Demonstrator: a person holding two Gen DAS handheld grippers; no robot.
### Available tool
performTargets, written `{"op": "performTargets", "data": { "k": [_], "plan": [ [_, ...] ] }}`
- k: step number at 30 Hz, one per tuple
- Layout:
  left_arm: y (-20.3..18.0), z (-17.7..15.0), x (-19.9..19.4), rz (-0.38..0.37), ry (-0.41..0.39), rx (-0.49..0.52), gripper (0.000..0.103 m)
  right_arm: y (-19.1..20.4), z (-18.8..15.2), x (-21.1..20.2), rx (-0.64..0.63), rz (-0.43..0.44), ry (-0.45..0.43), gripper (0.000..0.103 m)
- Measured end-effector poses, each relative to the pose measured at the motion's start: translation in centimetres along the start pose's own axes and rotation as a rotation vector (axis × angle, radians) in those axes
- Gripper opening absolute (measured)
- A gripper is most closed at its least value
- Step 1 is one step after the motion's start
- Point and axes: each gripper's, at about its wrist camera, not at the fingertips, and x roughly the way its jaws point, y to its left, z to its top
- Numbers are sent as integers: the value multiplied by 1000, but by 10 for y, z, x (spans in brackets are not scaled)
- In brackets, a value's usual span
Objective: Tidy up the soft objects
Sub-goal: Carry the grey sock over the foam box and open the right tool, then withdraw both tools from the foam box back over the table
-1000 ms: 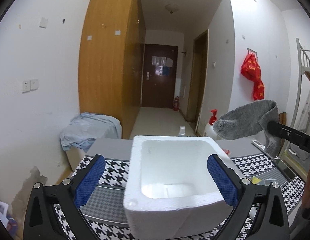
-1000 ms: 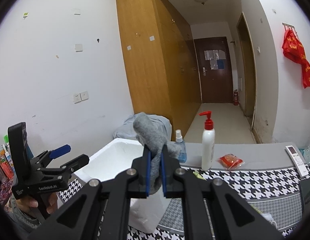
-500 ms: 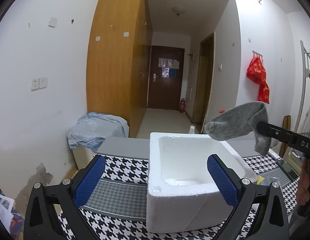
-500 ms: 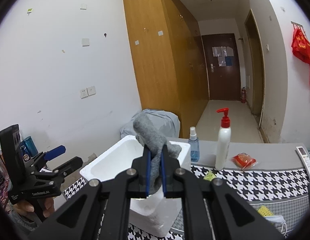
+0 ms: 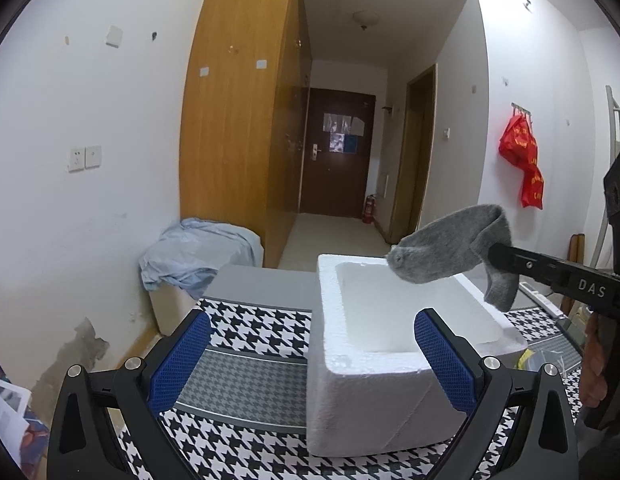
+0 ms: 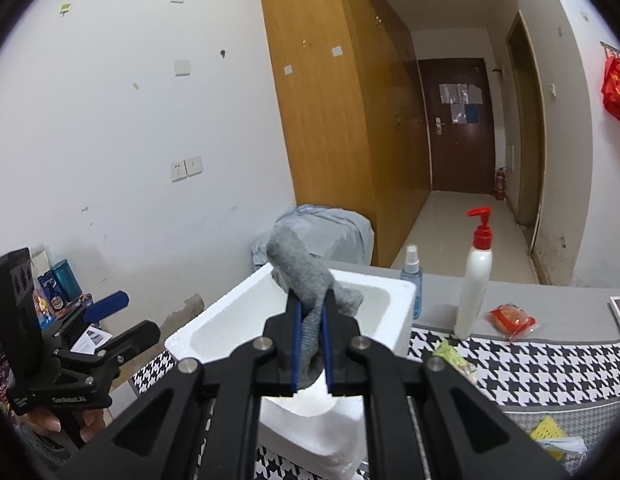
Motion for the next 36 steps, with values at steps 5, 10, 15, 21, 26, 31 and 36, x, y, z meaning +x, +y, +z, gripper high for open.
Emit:
{"op": "performTargets", "data": {
  "k": [5,10,15,21,26,31,36],
  "plan": [
    [5,-2,-1,-2,2,-6,102,6,1,9,-8,10,18,12],
    [8,-6,2,-1,13,-12,102,9,1,16,-14,0,37,12],
    [12,-6,1,4,10,-24,102,13,0,26,-21,-4,64,30],
    [14,-7,1,6,15,-29,102,14,0,24,-5,2,59,68],
    [12,-7,1,9,17,-25,102,15,0,21,-5,3,55,73],
    [12,-7,0,17,17,-24,102,13,1,12,7,-20,26,94],
    [9,-5,-1,35,19,-16,102,9,3,1,20,-40,3,103]
  ]
}}
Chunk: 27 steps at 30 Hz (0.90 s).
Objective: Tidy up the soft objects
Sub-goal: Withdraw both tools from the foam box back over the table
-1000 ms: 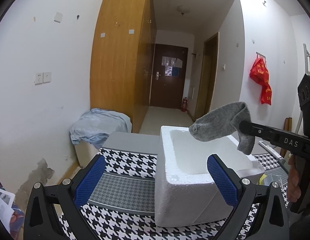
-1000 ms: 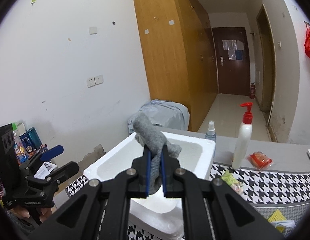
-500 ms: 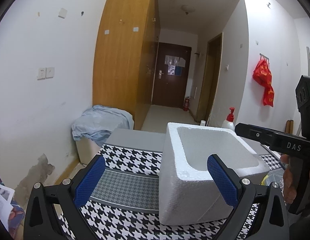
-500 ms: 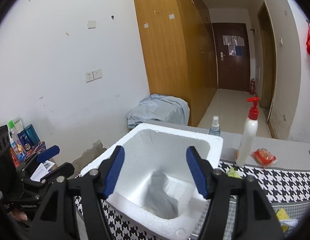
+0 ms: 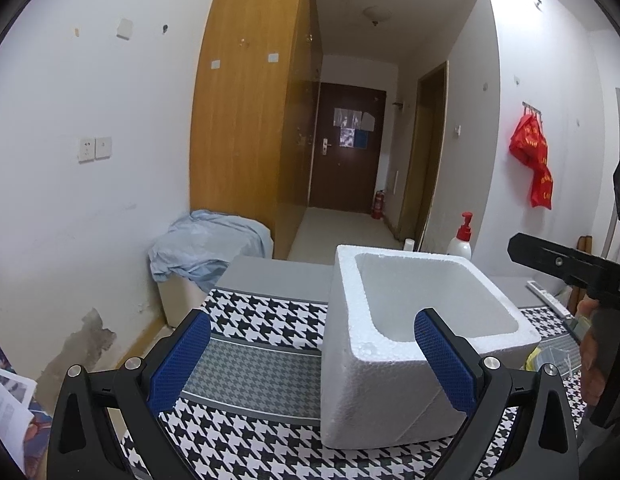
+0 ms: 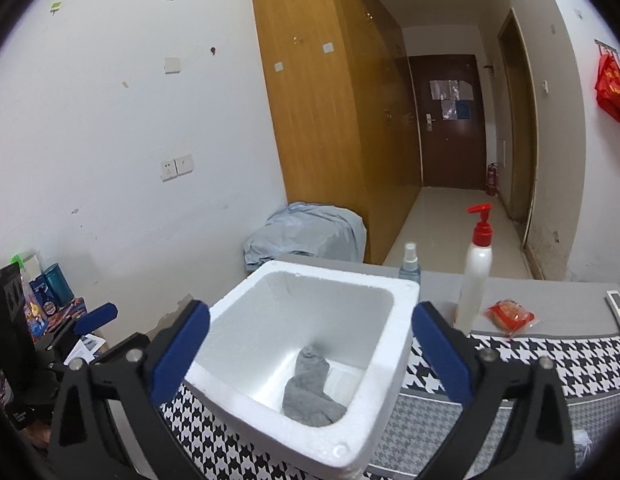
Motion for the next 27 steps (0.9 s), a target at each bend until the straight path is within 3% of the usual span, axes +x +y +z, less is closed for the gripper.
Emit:
{"op": "performTargets", "data": {
  "k": [27],
  "plan": [
    [-44,6,-21,-29,-32,46,102,-7,-20,-53,-75,-28,-70,103]
  ]
}}
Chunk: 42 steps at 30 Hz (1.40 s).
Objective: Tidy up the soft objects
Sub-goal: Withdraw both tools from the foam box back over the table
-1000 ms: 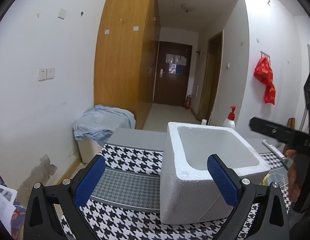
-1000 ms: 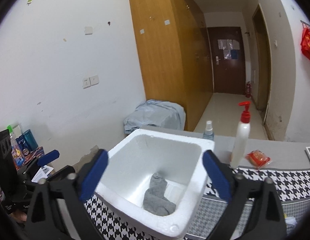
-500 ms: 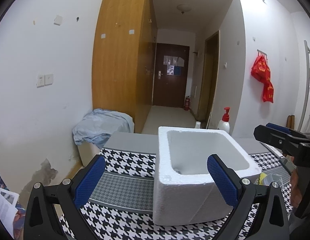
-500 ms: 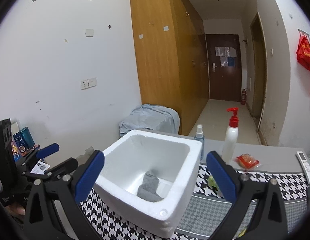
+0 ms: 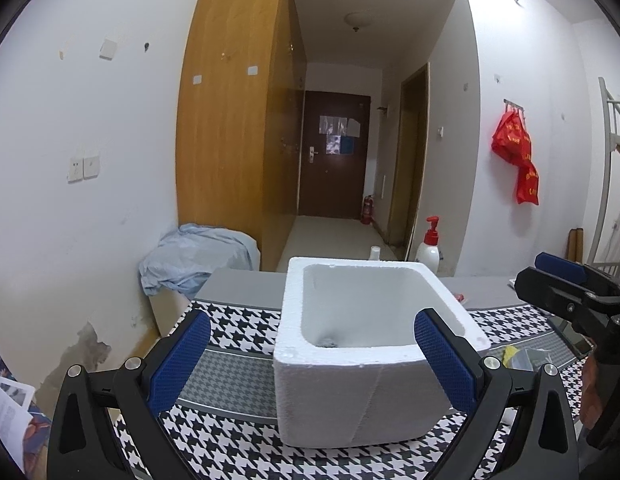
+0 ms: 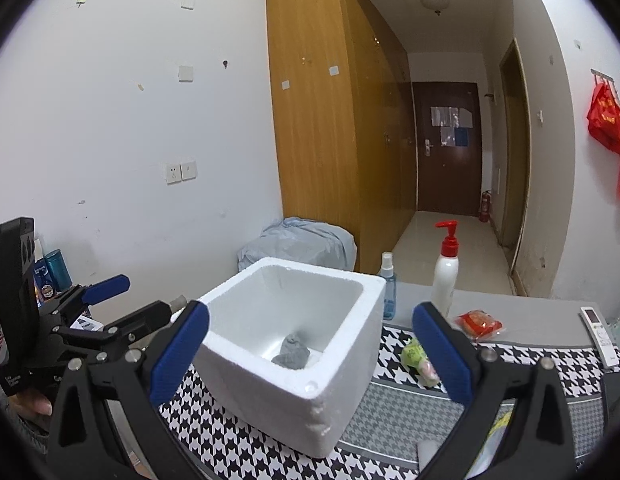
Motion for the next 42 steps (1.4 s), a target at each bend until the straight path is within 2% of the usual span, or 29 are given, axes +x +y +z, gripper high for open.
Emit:
{"op": "performTargets", "data": {
  "k": [26,33,42],
  "plan": [
    [-43,-12,-20,-63,-39,19,102,-16,-30,-42,6,-34,-45,103],
    [-55,-17,-23,-42,-58,48,102,-21,-39,-50,15,-36,-41,103],
    [-60,-24,-20,-82,-35,47,102,-31,-51,-58,32,-71,-32,103]
  ]
}}
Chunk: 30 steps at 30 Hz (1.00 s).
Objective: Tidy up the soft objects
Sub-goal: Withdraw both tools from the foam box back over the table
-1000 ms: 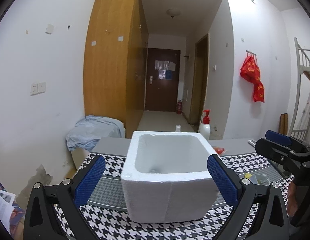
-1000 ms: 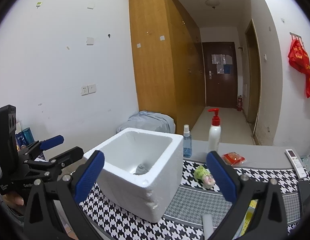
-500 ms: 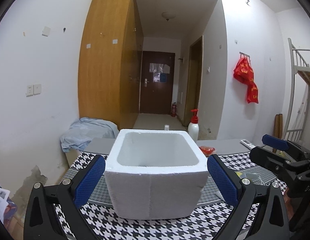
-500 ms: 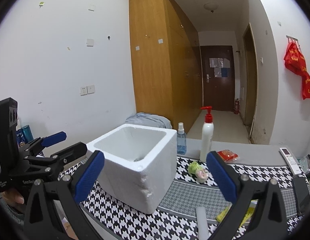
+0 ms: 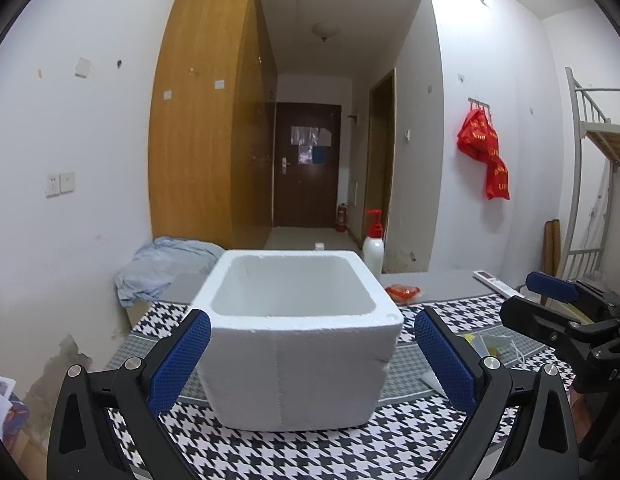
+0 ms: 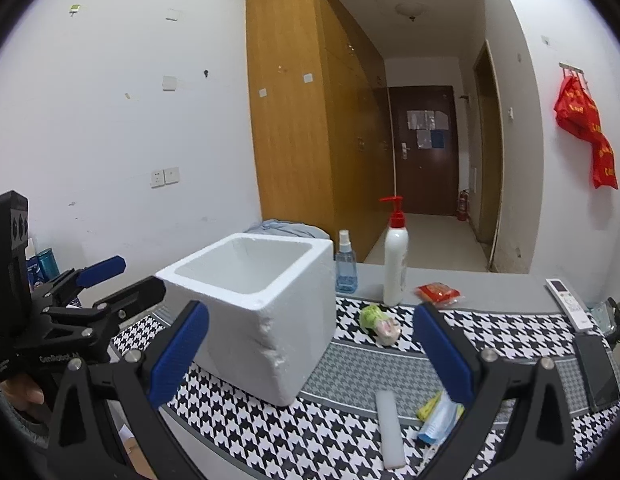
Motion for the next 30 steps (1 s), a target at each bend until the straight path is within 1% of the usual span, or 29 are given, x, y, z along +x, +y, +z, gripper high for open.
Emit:
{"op": "performTargets", "data": {
  "k": [9,13,17,22,27,30],
  "plan": [
    [-9,-2,4,-39,8,2,102,-9,-5,-9,12,-40,0,103],
    [-17,-1,6,-83,14,-1,102,-15,-8,-14,22,-53,3,103],
    [-26,0,8,-109,15,16,102,-19,-9,-23,19,-74,-8,103],
    [-38,0,14,-141,21,32,102,-31,-13,-31,39,-116,-8,103],
    [-51,0,19,-185,27,43,102,-44,-18,-39,68,-140,2,103],
    [-61,-1,21,-212,29,56,102,-49,-20,-43,61,-188,12,103]
  ]
}}
